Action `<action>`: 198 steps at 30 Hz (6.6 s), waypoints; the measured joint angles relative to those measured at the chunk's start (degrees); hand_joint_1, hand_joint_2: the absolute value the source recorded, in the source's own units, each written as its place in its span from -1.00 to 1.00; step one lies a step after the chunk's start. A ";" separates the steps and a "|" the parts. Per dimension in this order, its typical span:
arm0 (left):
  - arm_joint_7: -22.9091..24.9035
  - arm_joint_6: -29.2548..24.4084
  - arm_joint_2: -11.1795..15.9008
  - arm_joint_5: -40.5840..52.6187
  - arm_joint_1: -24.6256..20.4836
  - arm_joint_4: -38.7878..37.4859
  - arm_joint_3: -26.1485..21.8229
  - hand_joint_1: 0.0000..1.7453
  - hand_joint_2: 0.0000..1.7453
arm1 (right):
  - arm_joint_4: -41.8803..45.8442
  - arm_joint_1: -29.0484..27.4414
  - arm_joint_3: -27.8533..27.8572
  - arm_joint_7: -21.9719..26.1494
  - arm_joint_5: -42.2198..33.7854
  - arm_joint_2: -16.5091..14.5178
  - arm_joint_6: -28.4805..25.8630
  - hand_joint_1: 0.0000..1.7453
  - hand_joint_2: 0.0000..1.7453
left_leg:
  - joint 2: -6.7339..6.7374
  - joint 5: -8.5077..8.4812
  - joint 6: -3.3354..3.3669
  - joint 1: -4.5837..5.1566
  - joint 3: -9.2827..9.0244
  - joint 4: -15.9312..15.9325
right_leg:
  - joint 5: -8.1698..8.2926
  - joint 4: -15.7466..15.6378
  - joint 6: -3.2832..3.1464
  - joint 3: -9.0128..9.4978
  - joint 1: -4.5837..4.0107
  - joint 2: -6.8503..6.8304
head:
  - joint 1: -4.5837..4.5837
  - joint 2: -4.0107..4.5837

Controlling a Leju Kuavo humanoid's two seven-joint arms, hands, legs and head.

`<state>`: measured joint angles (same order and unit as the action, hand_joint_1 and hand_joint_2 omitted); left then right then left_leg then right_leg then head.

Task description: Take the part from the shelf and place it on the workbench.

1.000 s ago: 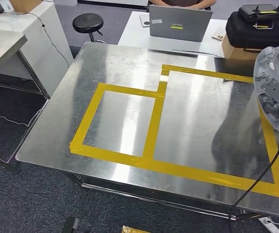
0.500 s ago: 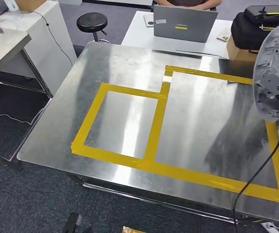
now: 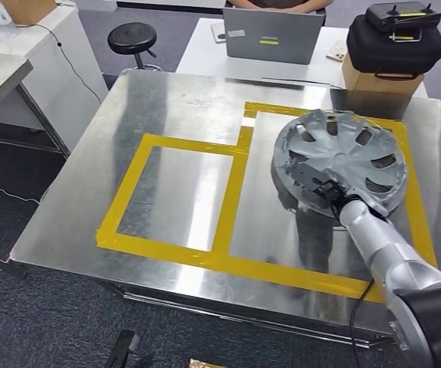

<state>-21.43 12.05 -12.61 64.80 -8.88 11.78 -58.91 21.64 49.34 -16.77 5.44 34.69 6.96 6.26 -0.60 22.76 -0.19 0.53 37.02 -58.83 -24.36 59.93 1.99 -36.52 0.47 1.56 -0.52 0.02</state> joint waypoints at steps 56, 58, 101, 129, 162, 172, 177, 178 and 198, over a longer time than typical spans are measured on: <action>0.37 1.43 -0.32 -5.33 0.83 -0.02 -0.41 -1.00 1.00 | -0.68 7.54 -4.55 -10.77 9.77 -8.72 -15.90 -1.00 -1.00 | -0.05 7.70 -2.69 -1.04 5.75 -14.38 | 0.88 -1.11 -0.76 0.67 0.26 -1.07 | 0.30 0.00; -0.07 1.17 -0.31 -5.85 1.16 -0.02 -0.67 -1.00 1.00 | 1.43 7.48 -4.83 -11.17 11.20 -8.74 -19.15 -1.00 -1.00 | 0.01 4.24 -2.66 -1.12 3.63 -9.65 | 0.84 -1.09 -0.61 0.73 0.35 -1.08 | 0.29 -0.01; -1.67 2.72 -0.90 -15.43 3.30 -0.02 -10.33 -1.00 -1.00 | 97.47 -56.36 -8.21 33.75 4.37 -18.11 -45.39 -1.00 -1.00 | 0.12 2.74 0.29 -0.96 -4.45 1.85 | -8.77 14.97 1.44 -5.10 -0.21 -1.13 | -0.42 0.00; 3.94 4.41 -1.09 -16.10 3.11 -0.02 -13.03 -1.00 1.00 | 99.80 -60.04 -4.34 33.34 9.11 -19.38 -45.36 -1.00 -1.00 | 0.17 1.58 0.50 -0.89 -4.12 2.27 | -6.69 6.19 1.20 -0.10 -0.21 -1.12 | -0.35 -0.01; 3.40 5.18 -1.67 -16.26 2.93 -0.02 -13.29 -1.00 1.00 | 99.15 -60.51 -4.21 33.60 9.34 -19.42 -45.34 -1.00 -1.00 | 0.52 2.08 0.92 -0.46 -5.89 4.00 | -8.56 13.16 1.40 -3.99 -0.17 -1.27 | -0.46 0.00; 3.40 5.22 -1.61 -16.25 2.67 -0.02 -13.31 -1.00 1.00 | 98.81 -60.56 -4.23 33.71 9.53 -19.42 -45.34 -1.00 -1.00 | 0.40 -1.19 -1.54 -0.39 -1.57 2.66 | -5.05 -3.86 -0.52 9.55 -0.35 -1.22 | -0.30 -0.01; 3.40 5.26 -1.42 -16.25 2.21 -0.01 -13.31 -1.00 1.00 | 98.58 -60.57 -4.23 33.77 9.54 -19.42 -45.34 -1.00 -1.00 | 0.40 9.03 -2.70 -0.49 2.42 -11.31 | -2.48 -3.83 -1.59 6.98 -0.20 -1.50 | 0.12 0.00; 3.40 5.26 -1.39 -16.25 2.19 -0.01 -13.31 -1.00 1.00 | 98.50 -60.58 -4.24 33.80 9.54 -19.42 -45.34 -1.00 -1.00 | 0.40 8.94 -2.77 -0.51 2.20 -12.65 | -2.01 -3.78 -1.54 6.34 -0.20 -1.51 | 0.13 0.00; 3.69 5.91 -1.71 -16.60 2.65 -0.02 -13.84 -1.00 1.00 | 98.05 -60.56 -4.29 33.94 9.52 -19.39 -45.34 -1.00 -1.00 | 0.37 -1.57 0.26 -0.09 -1.56 3.34 | -5.53 -0.75 0.60 9.87 -0.68 -1.41 | -0.23 -0.01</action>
<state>-17.74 17.97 -14.32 48.19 -6.22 11.76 -72.75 119.69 -11.22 -21.06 39.38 44.20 -12.43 -39.08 -0.23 21.19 0.07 0.45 35.46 -55.49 -29.89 59.19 2.59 -26.65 -0.22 0.14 -0.75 0.02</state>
